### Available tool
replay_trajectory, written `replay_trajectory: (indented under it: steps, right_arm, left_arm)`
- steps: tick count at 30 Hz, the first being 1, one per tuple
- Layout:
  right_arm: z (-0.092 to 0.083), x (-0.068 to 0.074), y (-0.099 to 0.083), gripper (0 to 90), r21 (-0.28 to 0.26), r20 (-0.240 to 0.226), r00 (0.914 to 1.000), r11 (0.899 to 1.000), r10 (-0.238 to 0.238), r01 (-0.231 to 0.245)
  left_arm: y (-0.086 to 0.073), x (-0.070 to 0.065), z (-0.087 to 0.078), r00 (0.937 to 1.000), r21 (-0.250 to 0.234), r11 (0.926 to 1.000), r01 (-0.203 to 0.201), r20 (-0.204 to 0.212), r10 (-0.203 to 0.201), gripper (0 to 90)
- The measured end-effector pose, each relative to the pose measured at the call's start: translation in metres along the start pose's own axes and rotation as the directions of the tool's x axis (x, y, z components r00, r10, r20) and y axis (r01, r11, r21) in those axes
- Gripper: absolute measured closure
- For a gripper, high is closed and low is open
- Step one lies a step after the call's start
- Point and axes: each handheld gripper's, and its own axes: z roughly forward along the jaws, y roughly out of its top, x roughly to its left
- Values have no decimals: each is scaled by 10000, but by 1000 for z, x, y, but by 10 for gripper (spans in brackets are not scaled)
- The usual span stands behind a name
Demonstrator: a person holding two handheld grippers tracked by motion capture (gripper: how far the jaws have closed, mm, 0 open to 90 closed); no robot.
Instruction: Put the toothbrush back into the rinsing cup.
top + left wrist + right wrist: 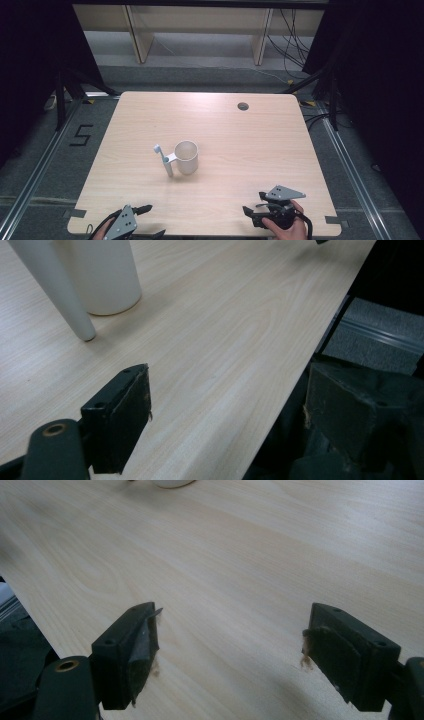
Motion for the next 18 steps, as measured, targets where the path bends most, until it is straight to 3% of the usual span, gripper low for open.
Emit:
replay_trajectory:
  steps: [1, 2, 4, 9, 12, 18]
  right_arm:
    - [0, 0, 0, 217, 0, 29, 10000, 10000, 13, -13]
    - [0, -2, 0, 217, -51, 123, 9994, 9995, -317, 318]
    - [0, 0, 0, 217, -11, 16, 10000, 10000, -64, 64]
    - [0, -3, 0, 217, 16, -70, 9997, 9998, -216, 216]
    - [1, -2, 0, 217, -58, -23, 9998, 9998, -216, 216]
    - [1, -3, 0, 217, -53, -15, 9998, 9997, -218, 218]
  left_arm:
    - [0, -1, 1, 10000, -148, 9999, 39, 11, -39, 171]
    - [-1, -2, 0, 10000, -155, 9999, 27, -33, -27, 164]
    - [-1, -1, -2, 10000, -124, 9999, -55, 14, 55, 160]
    - [-3, 2, -3, 9995, -300, 9993, 221, -205, -227, 154]
    - [-4, 4, -3, 9978, -406, 9970, 655, 46, -654, 154]
    - [-4, 4, -3, 9982, -295, 9977, 602, -1, -603, 154]
